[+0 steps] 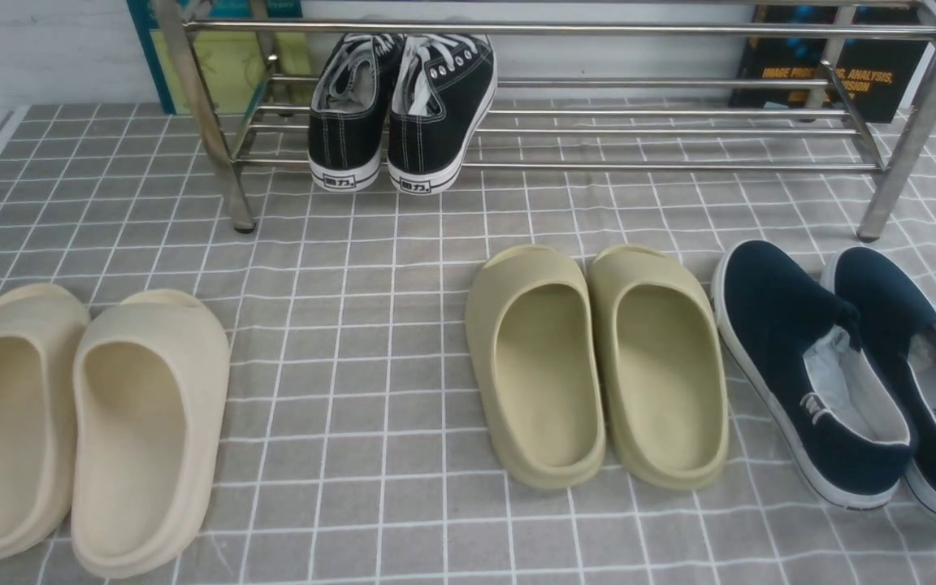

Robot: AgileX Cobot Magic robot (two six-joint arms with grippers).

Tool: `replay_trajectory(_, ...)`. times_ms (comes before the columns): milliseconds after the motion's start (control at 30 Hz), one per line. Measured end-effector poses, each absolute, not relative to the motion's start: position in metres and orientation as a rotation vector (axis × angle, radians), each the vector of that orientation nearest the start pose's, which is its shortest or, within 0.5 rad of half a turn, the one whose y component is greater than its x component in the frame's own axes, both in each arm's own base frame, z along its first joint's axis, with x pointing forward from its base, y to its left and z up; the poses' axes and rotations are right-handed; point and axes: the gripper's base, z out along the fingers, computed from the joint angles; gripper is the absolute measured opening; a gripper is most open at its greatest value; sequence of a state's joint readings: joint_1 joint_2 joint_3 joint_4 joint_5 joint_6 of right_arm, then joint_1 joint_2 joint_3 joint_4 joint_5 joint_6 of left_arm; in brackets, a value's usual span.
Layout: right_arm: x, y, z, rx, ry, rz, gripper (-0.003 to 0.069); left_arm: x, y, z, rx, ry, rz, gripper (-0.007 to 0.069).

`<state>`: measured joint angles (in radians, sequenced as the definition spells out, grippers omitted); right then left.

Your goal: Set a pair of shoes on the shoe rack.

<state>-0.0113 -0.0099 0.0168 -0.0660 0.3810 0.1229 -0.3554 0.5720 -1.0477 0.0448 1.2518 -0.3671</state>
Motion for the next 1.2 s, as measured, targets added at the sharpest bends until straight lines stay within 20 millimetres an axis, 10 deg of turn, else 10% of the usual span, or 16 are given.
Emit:
replay_trajectory(200,0.052,-0.003,0.174,0.085,1.869,0.012,0.0239,0.056,-0.012,0.376,-0.037,2.252,-0.269,-0.0013)
replay_trajectory(467,0.052,-0.003,0.174,0.085,1.869,0.012,0.0239,0.062,-0.006,0.293,-0.188,1.784,-0.301,-0.0013)
replay_trajectory(767,0.052,-0.003,0.174,0.085,1.869,0.012,0.0239,0.053,0.004,0.212,-0.359,1.669,-0.213,-0.0013)
replay_trajectory(1200,0.052,-0.003,0.174,0.085,1.869,0.012,0.0239,0.054,0.004,0.175,-0.316,1.796,-0.146,-0.0013)
